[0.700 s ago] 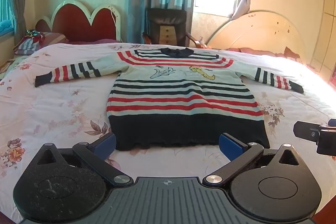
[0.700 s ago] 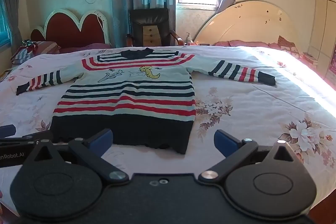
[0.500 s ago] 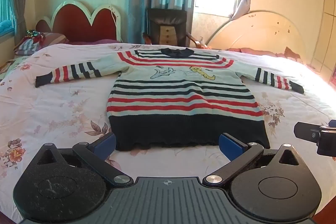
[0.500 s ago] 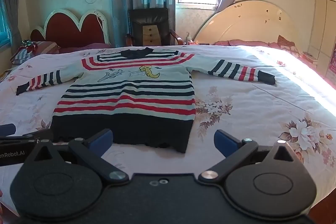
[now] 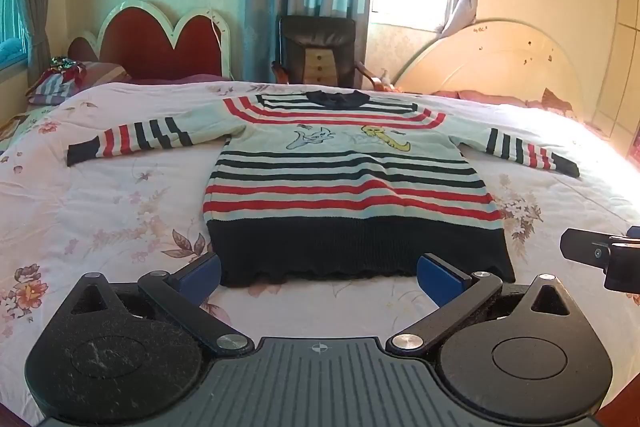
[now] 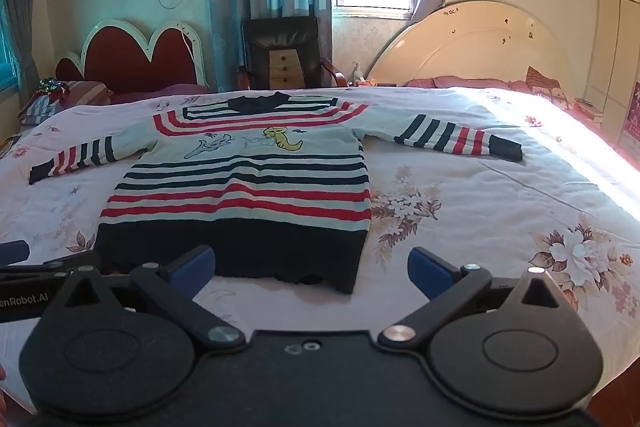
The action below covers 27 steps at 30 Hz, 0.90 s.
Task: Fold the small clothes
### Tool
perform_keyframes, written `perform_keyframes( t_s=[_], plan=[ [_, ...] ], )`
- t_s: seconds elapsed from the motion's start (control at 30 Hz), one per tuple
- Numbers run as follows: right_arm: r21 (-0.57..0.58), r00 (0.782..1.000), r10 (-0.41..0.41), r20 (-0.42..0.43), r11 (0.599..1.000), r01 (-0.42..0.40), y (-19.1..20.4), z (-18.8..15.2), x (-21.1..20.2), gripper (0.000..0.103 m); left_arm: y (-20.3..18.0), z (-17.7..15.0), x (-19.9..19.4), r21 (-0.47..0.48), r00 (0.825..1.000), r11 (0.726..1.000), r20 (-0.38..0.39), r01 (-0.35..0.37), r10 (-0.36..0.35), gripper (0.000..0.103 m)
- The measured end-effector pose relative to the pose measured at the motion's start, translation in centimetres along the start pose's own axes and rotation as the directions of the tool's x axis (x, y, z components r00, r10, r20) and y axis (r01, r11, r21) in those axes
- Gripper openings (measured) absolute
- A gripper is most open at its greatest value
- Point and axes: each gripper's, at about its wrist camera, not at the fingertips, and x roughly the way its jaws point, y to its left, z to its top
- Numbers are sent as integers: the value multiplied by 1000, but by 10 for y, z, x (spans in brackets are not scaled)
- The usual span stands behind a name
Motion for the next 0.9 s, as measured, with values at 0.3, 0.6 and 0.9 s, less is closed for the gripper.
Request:
perform_keyframes(
  t_s=[0.3,0.6,0.9],
  plan=[
    [-2,1000,-3,0,1000,3,1,0,1,102,-1,-4,3,1,1000,1000,2,-5,5,103],
    [0,1000,-2,-1,1000,2,1,1,2,102,-1,-3,3,1,1000,1000,1,-4,4,103],
    [0,1000,0,-1,1000,0,2,1,3,102,0,-3,4,0,1000,1000,0,-3,3,103]
  ],
)
